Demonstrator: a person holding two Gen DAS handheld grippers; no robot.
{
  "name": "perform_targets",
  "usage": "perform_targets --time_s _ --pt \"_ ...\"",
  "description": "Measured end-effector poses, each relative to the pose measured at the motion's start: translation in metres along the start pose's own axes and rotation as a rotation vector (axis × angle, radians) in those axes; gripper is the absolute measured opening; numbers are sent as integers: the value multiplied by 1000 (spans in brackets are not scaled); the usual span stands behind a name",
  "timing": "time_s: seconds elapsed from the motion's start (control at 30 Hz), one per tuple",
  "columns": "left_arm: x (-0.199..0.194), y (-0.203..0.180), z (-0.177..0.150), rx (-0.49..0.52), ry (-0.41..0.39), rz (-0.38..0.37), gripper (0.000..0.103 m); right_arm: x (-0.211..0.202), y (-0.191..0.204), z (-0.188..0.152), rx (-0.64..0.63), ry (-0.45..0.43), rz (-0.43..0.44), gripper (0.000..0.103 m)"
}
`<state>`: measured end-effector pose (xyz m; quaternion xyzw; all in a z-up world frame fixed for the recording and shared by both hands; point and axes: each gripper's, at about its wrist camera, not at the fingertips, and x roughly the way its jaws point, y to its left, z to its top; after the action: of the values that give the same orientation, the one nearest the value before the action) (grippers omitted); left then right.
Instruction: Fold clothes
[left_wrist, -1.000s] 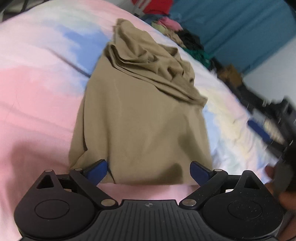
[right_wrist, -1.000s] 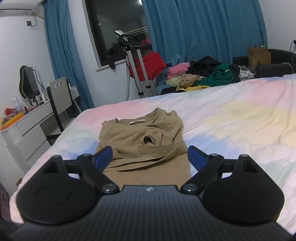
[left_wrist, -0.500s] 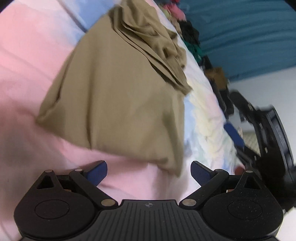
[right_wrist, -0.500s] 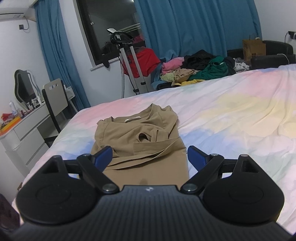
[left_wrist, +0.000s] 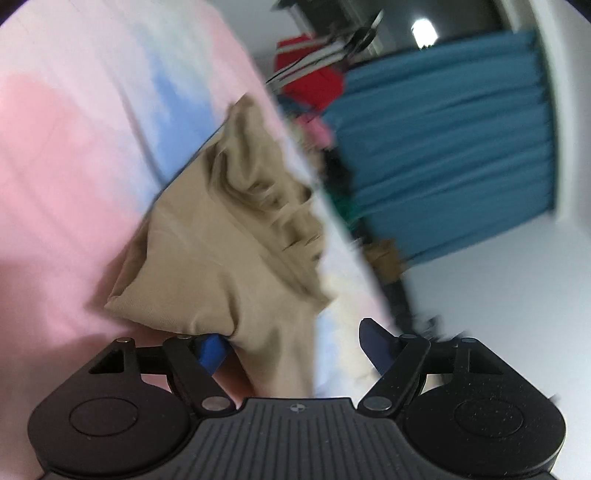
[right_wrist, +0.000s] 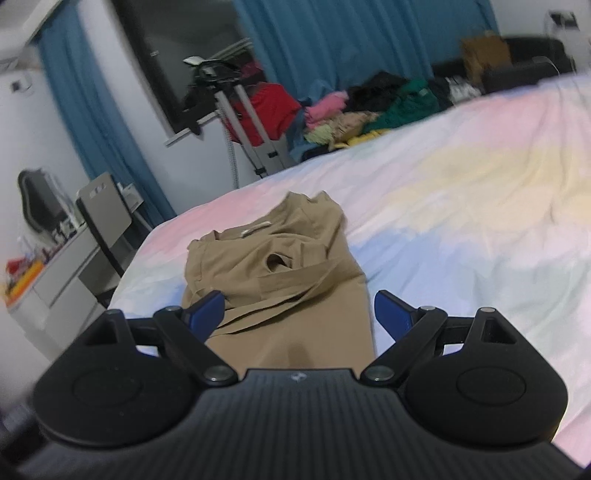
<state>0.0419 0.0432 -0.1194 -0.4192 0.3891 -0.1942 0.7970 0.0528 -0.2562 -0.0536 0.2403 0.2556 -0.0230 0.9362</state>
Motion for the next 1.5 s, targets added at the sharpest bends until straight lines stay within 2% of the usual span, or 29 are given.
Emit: perform_targets --time_s 0.03,0.1,0.27,0.37,0.47,0.57,0.63,0.73,0.83,0.87,0.9,0.97,1.07,1.13,1.2,1.23,1.27,1.33,1.4,1.5 --pt "5 3 -4 -7 38 63 75 1 -4 0 22 8 -4 89" --pt "13 14 -12 -38 88 143 63 4 -11 1 63 23 -7 89" --pt "15 17 -9 -76 66 144 61 12 -33 -4 209 96 26 89" --pt "6 26 1 -139 46 145 52 16 -48 -10 322 159 46 90" --pt "-3 30 6 -156 -48 147 48 15 -55 -20 451 233 116 90" --pt "-12 26 16 -161 -121 78 47 15 -51 -38 560 322 206 90" --pt "-2 23 17 -159 -95 80 48 18 -44 -53 621 406 268 91" --pt "23 26 16 -178 20 96 45 29 -34 -77 682 517 304 91" --pt "30 21 15 -156 29 116 40 39 -30 -95 739 593 322 91" --pt "30 18 17 -140 25 124 35 42 -31 -98 756 600 318 90" --pt "29 15 19 -123 16 131 27 44 -32 -100 772 608 315 90" --pt "25 14 25 -88 -11 127 20 47 -39 -101 828 589 313 90" --pt "20 5 32 -65 -41 87 19 45 -50 -91 853 488 282 87" --pt "13 5 34 -56 -54 71 19 42 -52 -87 838 444 235 70" --pt "10 8 37 -72 -55 60 20 38 -55 -85 836 413 181 63" --pt "11 11 37 -90 -48 59 21 36 -54 -85 821 401 160 55" --pt "13 14 36 -112 -41 66 23 34 -53 -84 800 389 136 50" --pt "0 31 33 -160 -18 83 30 31 -50 -81 775 362 110 46" --pt "3 41 31 -191 4 119 46 28 -49 -80 756 336 94 43" --pt "3 52 31 -254 9 114 47 24 -49 -79 722 315 71 32"
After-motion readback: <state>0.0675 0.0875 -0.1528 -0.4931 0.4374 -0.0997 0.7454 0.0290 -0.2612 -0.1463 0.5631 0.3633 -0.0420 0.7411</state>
